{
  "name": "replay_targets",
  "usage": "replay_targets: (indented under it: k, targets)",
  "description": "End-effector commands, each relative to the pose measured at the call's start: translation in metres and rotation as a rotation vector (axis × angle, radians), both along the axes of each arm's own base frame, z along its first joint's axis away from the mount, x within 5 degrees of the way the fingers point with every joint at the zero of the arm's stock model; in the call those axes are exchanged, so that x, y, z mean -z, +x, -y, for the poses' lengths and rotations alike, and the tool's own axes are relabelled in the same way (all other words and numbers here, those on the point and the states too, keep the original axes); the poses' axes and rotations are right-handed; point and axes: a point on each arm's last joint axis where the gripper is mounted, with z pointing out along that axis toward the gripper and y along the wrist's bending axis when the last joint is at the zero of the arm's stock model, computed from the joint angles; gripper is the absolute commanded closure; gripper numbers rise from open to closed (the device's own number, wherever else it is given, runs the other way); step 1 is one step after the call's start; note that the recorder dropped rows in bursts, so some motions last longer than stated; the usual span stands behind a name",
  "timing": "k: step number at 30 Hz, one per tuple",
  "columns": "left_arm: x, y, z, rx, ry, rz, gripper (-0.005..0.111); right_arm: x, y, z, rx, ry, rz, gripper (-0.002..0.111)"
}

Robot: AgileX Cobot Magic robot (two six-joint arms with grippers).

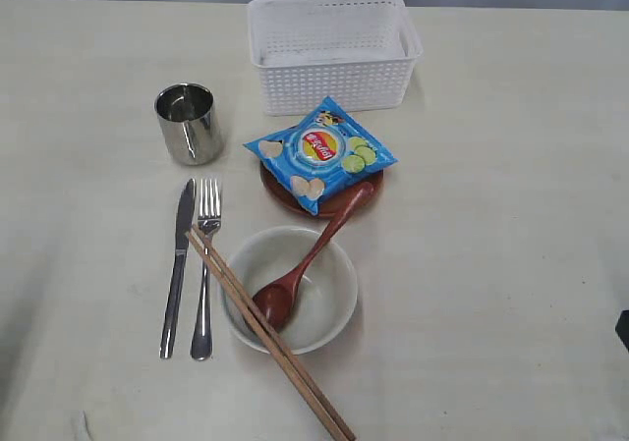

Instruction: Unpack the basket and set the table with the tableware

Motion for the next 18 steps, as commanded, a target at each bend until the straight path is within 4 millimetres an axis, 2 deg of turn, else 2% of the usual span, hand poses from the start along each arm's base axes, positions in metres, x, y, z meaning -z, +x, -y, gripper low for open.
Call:
replay_targets:
  k: [1,18]
  targets:
    - [0.0005,-0.0002,0.0001,-0.002,-0.009,0.0,0.107,0.0009,-0.0002,0.0003,0.005,0.002,0.002,0.109]
    - [0.0005,-0.0002,0.0001,-0.002,-0.009,0.0,0.107,0.0009,-0.0002,0.0003,0.008,0.011,0.001,0.109]
